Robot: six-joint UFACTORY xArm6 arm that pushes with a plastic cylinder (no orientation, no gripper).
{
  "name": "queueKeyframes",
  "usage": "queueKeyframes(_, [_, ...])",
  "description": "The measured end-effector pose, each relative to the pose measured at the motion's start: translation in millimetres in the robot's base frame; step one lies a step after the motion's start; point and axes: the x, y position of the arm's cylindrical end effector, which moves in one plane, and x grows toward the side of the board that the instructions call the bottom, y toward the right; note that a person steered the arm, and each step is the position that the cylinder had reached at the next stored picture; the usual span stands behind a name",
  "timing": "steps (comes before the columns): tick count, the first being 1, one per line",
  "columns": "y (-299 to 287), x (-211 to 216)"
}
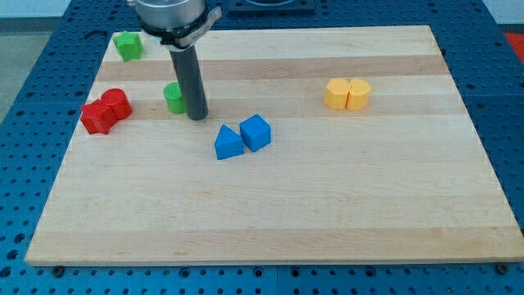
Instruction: Move the green circle towards the top left
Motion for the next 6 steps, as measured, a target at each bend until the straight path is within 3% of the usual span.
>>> queueKeyframes(1, [-27.6, 18.0])
queueKeyframes(2, [-30.1, -3.6])
queueKeyframes(4, [-30.1, -87.5])
queueKeyframes(6, [-30.0, -145.6])
